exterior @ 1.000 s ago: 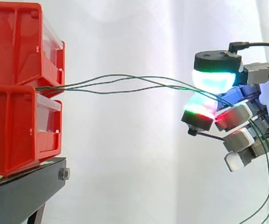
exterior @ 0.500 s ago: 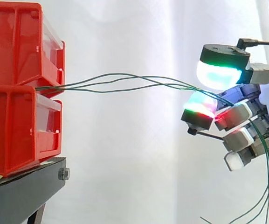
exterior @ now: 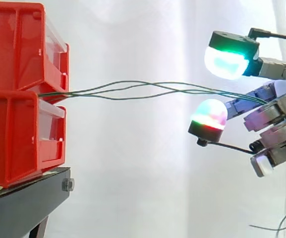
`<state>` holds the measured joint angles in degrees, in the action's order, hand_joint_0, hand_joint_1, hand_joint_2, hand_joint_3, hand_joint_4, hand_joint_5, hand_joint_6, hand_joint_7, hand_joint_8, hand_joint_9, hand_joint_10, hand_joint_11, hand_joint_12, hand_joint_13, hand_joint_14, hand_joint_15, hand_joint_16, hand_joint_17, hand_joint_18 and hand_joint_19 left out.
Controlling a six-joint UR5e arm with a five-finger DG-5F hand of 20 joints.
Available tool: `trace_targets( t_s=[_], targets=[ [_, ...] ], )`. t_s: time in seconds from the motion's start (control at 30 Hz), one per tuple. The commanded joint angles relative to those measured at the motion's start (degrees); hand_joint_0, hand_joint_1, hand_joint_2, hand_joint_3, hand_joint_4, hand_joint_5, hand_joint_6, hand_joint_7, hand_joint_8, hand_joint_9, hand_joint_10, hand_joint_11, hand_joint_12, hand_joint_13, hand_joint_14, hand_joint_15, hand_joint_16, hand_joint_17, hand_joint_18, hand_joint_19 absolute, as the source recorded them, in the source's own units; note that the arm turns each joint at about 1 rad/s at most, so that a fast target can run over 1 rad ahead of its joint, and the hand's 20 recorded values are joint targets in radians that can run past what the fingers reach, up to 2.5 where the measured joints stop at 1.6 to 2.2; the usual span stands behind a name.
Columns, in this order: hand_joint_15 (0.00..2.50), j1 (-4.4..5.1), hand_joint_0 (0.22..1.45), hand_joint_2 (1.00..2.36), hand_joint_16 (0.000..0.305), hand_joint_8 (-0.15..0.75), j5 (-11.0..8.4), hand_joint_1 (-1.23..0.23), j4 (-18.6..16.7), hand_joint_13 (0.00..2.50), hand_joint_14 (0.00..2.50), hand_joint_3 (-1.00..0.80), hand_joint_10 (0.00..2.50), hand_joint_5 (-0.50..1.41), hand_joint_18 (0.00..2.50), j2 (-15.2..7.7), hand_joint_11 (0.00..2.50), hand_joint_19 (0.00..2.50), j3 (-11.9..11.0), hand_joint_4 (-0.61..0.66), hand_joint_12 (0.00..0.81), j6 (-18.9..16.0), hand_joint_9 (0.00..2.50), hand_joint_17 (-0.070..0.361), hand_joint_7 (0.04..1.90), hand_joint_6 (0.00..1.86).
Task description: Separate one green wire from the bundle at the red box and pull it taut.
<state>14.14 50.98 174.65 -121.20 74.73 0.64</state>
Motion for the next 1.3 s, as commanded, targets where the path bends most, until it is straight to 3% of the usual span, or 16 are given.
trace_targets(
  t_s=[0.0, 0.1, 0.27, 0.57, 0.67, 0.73, 0.83, 0.97, 1.17, 1.27],
  targets=[
    [1.20, 0.01, 0.42, 1.00, 0.067, 0.323, 0.00, -0.54, 0.0, 1.25, 1.11, -0.50, 1.32, -0.22, 0.94, 0.0, 1.16, 0.94, 0.0, 0.22, 0.414, 0.4, 1.07, 0.151, 0.89, 0.87],
    [1.15, 0.01, 0.42, 1.00, 0.067, 0.322, 0.00, -0.55, -0.1, 1.23, 1.21, -0.50, 1.46, -0.22, 0.96, 0.0, 1.10, 0.95, 0.0, 0.23, 0.414, 0.6, 1.04, 0.151, 0.88, 0.87],
    [1.28, 0.01, 0.52, 1.00, 0.057, 0.270, 0.00, -0.67, -0.2, 1.20, 1.08, -0.50, 1.33, -0.22, 0.86, 0.0, 1.22, 0.97, 0.1, 0.18, 0.352, 0.7, 1.02, 0.129, 0.93, 0.87],
    [1.42, 0.19, 0.63, 1.02, 0.054, 0.259, -0.09, -0.73, -0.2, 1.23, 0.78, -0.21, 1.26, -0.21, 0.82, 0.0, 1.23, 0.93, 0.0, 0.14, 0.335, 0.5, 1.03, 0.122, 0.94, 0.89],
    [1.55, 0.19, 0.64, 1.02, 0.055, 0.263, -0.09, -0.76, -0.2, 1.27, 0.41, -0.17, 1.10, -0.21, 0.79, 0.0, 1.29, 0.88, 0.0, 0.14, 0.347, 0.5, 1.04, 0.125, 0.95, 0.89],
    [1.66, 0.19, 0.62, 1.02, 0.055, 0.257, -0.09, -0.77, -0.2, 1.30, 0.03, -0.24, 0.84, -0.21, 0.75, 0.0, 1.38, 0.86, 0.0, 0.14, 0.348, 0.4, 1.06, 0.124, 0.95, 0.89],
    [1.48, 0.19, 0.58, 1.01, 0.056, 0.267, 0.00, -0.79, -0.2, 1.23, 0.01, -0.38, 0.57, -0.21, 0.72, 0.2, 1.46, 0.85, 0.0, 0.15, 0.365, 0.2, 1.09, 0.126, 0.94, 0.89],
    [1.30, 0.28, 0.55, 1.00, 0.056, 0.275, 0.00, -0.74, -0.2, 1.16, 0.02, -0.46, 0.38, -0.20, 0.72, 0.2, 1.49, 0.84, 0.0, 0.14, 0.382, 0.1, 1.13, 0.127, 0.96, 0.87],
    [1.20, 0.10, 0.53, 1.00, 0.057, 0.284, 0.00, -0.65, 0.8, 1.12, 0.02, -0.49, 0.22, -0.19, 0.72, 0.0, 1.53, 0.83, -1.6, 0.15, 0.398, 0.2, 1.17, 0.129, 0.97, 0.87],
    [1.21, 0.01, 0.57, 1.01, 0.055, 0.261, 0.09, -0.65, 1.0, 1.11, 0.02, -0.41, 0.11, -0.19, 0.71, 0.2, 1.57, 0.84, -2.0, 0.13, 0.385, 0.5, 1.19, 0.123, 0.99, 0.87]
  ],
)
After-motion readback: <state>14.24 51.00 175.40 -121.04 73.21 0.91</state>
